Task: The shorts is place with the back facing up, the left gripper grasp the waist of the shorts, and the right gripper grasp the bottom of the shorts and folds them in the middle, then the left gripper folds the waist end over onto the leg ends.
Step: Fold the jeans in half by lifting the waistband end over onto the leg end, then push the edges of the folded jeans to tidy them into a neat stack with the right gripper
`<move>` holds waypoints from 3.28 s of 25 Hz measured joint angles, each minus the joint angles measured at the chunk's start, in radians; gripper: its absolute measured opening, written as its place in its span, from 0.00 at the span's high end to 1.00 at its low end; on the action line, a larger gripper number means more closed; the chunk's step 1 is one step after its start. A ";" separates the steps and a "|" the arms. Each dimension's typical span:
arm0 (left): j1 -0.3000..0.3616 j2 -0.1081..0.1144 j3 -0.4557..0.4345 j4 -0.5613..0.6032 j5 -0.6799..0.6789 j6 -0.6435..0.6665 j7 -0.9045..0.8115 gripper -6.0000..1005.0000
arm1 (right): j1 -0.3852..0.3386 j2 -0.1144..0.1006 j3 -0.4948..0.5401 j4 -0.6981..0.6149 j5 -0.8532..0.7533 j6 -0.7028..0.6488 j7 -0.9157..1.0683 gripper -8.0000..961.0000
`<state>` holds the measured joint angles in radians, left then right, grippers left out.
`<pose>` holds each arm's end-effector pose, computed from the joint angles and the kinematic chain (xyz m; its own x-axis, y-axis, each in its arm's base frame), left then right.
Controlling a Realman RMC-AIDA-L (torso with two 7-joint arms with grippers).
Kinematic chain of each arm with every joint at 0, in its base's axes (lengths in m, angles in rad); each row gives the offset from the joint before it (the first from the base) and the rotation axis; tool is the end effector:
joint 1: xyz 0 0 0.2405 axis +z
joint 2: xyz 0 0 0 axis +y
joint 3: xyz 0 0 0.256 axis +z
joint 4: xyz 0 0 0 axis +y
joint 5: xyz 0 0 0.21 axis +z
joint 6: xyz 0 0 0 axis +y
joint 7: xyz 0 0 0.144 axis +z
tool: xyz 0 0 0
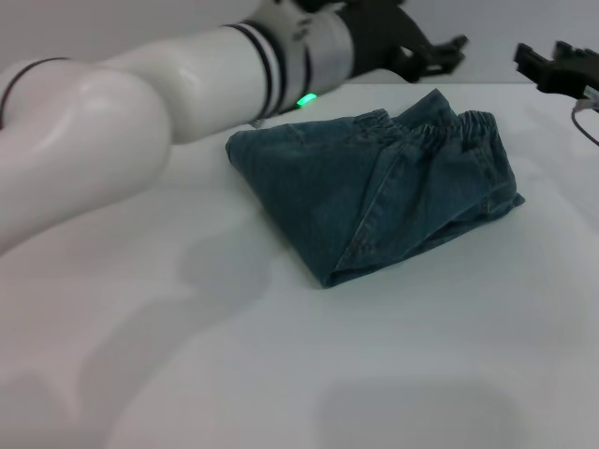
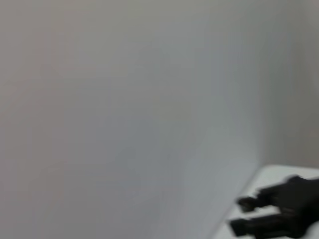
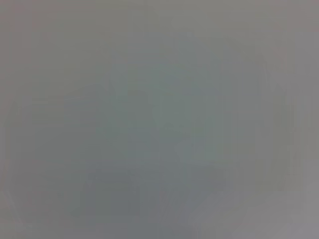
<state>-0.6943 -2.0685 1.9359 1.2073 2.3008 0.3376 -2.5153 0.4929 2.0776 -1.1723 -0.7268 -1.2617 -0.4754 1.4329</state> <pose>-0.0446 0.3998 -0.0817 0.9406 0.0139 0.3393 0.2323 -0.7550 -0.6132 0.2805 0.4290 0.0308 0.6181 -0.3096 -0.7226 -0.7861 -0.2424 -0.5686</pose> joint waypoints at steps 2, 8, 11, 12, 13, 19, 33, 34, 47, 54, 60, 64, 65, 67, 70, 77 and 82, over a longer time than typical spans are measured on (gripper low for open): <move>0.057 0.002 -0.056 0.036 0.000 -0.043 0.008 0.25 | -0.018 -0.004 -0.006 -0.030 -0.013 -0.081 -0.001 0.42; 0.197 0.007 -0.191 0.131 0.000 -0.204 0.006 0.14 | -0.070 -0.006 -0.013 -0.144 -0.150 -0.398 -0.003 0.42; 0.251 0.009 -0.235 0.165 0.000 -0.261 0.001 0.14 | -0.080 -0.006 -0.020 -0.196 -0.230 -0.569 -0.002 0.42; 0.274 0.010 -0.252 0.177 0.000 -0.274 0.000 0.14 | -0.080 -0.006 -0.022 -0.209 -0.254 -0.627 0.003 0.42; 0.274 0.010 -0.252 0.177 0.000 -0.274 0.000 0.14 | -0.078 -0.008 -0.023 -0.218 -0.274 -0.671 0.013 0.42; 0.318 0.010 -0.267 0.180 0.000 -0.293 0.000 0.14 | -0.016 -0.015 -0.021 -0.284 -0.500 -0.905 0.167 0.43; 0.325 0.007 -0.263 0.147 -0.004 -0.286 -0.003 0.14 | 0.284 -0.011 -0.050 -0.154 -0.920 -1.002 0.452 0.43; 0.326 0.007 -0.260 0.136 -0.009 -0.286 -0.003 0.14 | 0.305 -0.011 -0.056 -0.128 -0.927 -1.004 0.453 0.43; 0.334 0.007 -0.258 0.091 -0.044 -0.291 -0.004 0.14 | 0.419 -0.010 -0.087 0.014 -1.016 -0.981 0.485 0.43; 0.335 0.007 -0.258 0.087 -0.047 -0.293 -0.003 0.14 | 0.430 -0.005 -0.091 0.054 -1.037 -0.850 0.506 0.43; 0.335 0.007 -0.258 0.087 -0.048 -0.303 -0.003 0.14 | 0.444 -0.005 -0.101 0.080 -1.038 -0.776 0.513 0.43; 0.335 0.007 -0.257 0.086 -0.048 -0.309 -0.003 0.14 | 0.451 -0.004 -0.112 0.093 -1.038 -0.737 0.520 0.43; 0.336 0.007 -0.257 0.085 -0.048 -0.314 -0.003 0.14 | 0.454 -0.004 -0.113 0.098 -1.038 -0.729 0.520 0.43; 0.336 0.007 -0.257 0.079 -0.048 -0.318 -0.003 0.14 | 0.458 -0.004 -0.113 0.101 -1.036 -0.725 0.520 0.43; 0.335 0.008 -0.258 0.069 -0.048 -0.321 -0.003 0.14 | 0.454 -0.002 -0.114 0.066 -1.029 -0.767 0.513 0.43; 0.333 0.008 -0.260 0.064 -0.047 -0.322 -0.003 0.14 | 0.410 -0.001 -0.117 -0.072 -1.002 -0.974 0.499 0.43; 0.333 0.009 -0.260 0.071 -0.047 -0.322 -0.003 0.14 | 0.407 -0.004 -0.160 -0.065 -1.040 -1.028 0.503 0.43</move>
<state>-0.3616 -2.0600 1.6762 1.2780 2.2535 0.0158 -2.5187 0.8998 2.0734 -1.3322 -0.7916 -2.3015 -1.5034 1.9364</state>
